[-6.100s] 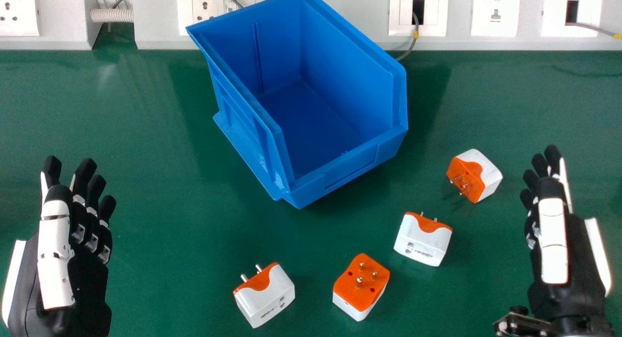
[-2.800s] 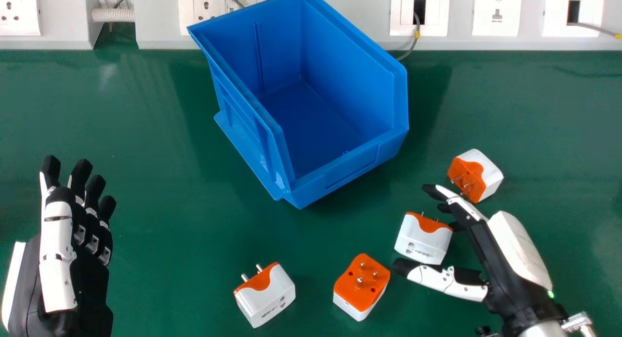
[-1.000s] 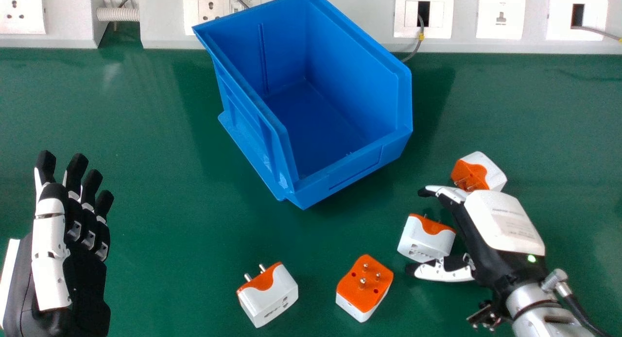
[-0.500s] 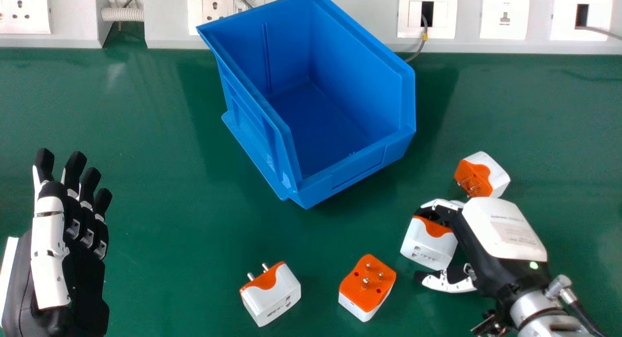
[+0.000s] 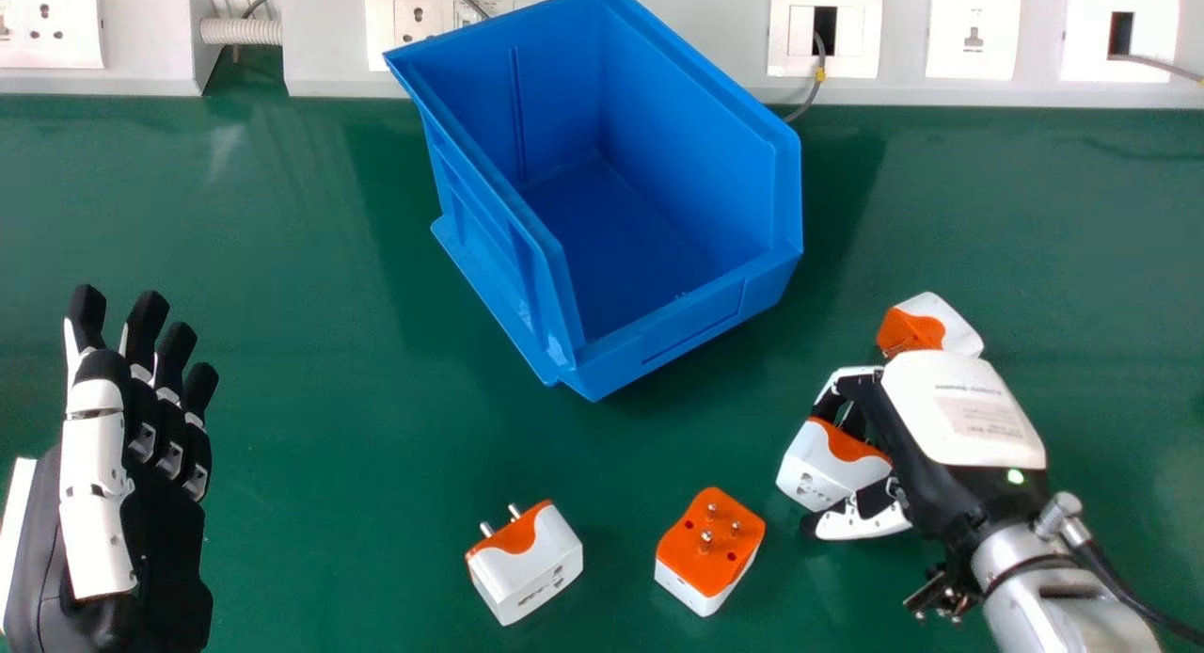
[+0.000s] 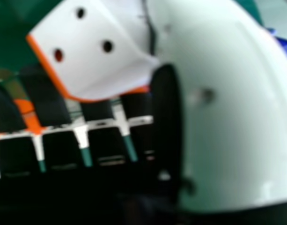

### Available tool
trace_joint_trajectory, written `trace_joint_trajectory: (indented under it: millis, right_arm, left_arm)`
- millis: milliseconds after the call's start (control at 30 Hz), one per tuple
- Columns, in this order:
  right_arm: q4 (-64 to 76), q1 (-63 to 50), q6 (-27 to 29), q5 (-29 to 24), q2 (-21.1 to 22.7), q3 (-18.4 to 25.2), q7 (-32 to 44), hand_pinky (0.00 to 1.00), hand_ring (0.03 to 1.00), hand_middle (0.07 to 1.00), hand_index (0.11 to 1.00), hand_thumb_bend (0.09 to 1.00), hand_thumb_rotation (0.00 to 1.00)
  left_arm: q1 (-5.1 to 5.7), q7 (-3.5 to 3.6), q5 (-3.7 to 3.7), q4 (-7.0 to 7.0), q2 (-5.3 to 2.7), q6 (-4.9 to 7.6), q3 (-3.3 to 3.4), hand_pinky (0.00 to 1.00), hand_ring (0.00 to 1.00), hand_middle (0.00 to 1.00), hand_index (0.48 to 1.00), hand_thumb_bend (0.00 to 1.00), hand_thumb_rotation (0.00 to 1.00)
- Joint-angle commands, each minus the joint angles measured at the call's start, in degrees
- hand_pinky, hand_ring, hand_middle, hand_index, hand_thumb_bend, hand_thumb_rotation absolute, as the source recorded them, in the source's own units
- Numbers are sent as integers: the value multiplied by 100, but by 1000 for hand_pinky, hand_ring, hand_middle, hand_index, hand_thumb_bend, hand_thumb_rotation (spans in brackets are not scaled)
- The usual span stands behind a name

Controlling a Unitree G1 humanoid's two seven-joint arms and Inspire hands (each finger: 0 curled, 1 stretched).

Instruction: Pick all objects and put in blue box

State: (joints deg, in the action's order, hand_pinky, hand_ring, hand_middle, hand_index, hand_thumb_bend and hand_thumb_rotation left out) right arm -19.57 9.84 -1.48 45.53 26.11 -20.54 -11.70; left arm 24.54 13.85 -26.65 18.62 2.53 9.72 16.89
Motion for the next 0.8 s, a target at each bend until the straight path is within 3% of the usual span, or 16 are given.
trace_joint_trajectory:
  millis: [0,267,400,533,700,767]
  right_arm:
    - [-265,-55,-514,151,127,38,233,252,318,458,543,527,10]
    - [-7,-80,-746,-15,73,114,618,267,358,475,533,509,38]
    - [139,-220,-739,-202,-42,235,479,301,401,511,519,498,81]
    - [408,-445,-686,-316,-85,357,290,298,399,512,509,491,105]
    - [1091,-867,-540,-469,-51,580,178,323,451,573,503,487,124]
    - [1515,-1090,-576,-489,-26,694,275,299,419,538,501,487,126]
  left_arm:
    - [6,44,-15,145,-5,121,25,1000,1000,1000,1000,160,1000]
    - [28,-28,-6,199,-18,49,-6,1000,1000,1000,1000,163,1000]
    - [27,2,0,176,12,59,-6,1000,1000,1000,1000,161,1000]
    - [77,-16,-9,247,-2,22,-28,1000,1000,1000,1000,164,1000]
    - [121,-24,40,274,-8,58,-47,1000,1000,1000,1000,163,1000]
    - [128,-18,25,270,-15,73,-51,1000,1000,1000,1000,163,1000]
